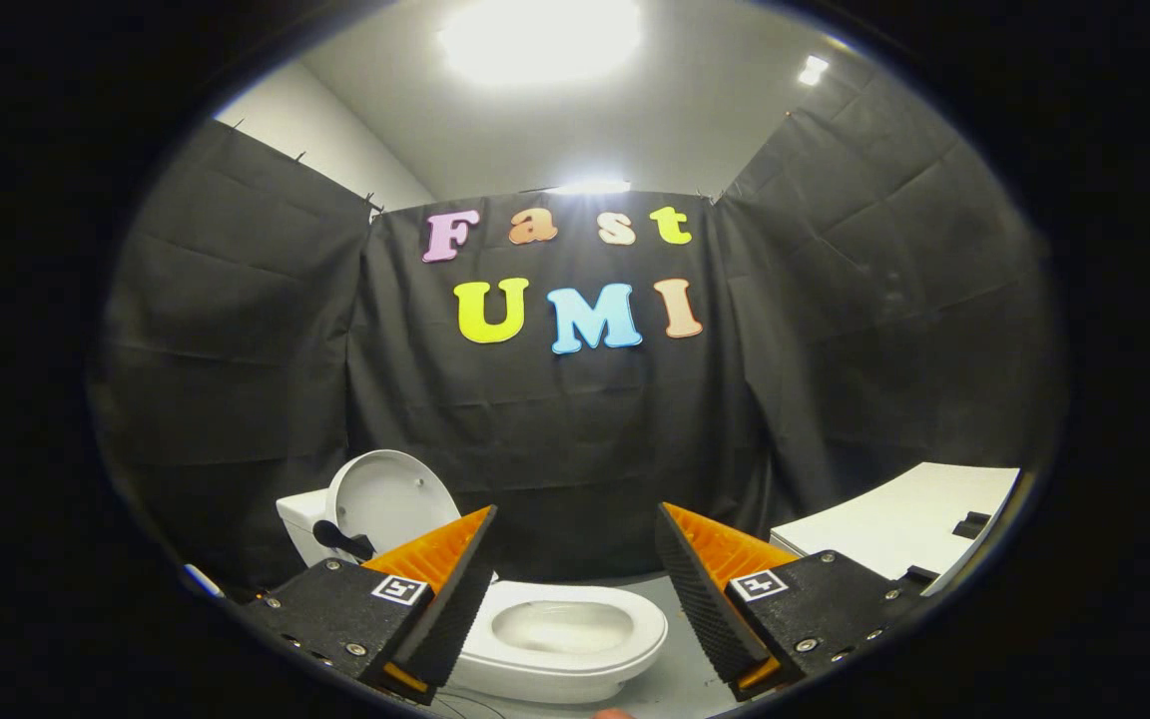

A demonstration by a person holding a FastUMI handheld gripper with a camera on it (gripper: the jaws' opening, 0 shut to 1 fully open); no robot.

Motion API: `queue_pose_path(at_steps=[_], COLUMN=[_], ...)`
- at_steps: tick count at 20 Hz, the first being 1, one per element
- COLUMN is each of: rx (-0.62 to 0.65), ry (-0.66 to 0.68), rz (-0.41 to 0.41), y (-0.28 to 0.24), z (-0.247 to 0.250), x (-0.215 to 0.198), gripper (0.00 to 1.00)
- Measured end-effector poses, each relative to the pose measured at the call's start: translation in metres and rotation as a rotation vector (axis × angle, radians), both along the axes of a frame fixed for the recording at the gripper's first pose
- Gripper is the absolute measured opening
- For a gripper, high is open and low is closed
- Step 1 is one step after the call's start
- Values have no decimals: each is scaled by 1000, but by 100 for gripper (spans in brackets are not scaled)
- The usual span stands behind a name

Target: Open the toilet lid.

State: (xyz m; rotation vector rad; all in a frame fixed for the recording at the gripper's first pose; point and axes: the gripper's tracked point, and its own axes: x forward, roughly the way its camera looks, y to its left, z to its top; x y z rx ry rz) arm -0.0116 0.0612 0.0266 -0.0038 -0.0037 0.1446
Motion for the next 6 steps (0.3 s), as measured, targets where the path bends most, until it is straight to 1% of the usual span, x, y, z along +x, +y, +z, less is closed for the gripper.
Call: queue_pose_path(at_steps=[6], rx=[-8], ry=[4], rz=[3], y=[2], z=[-2], x=[2], gripper=[94])
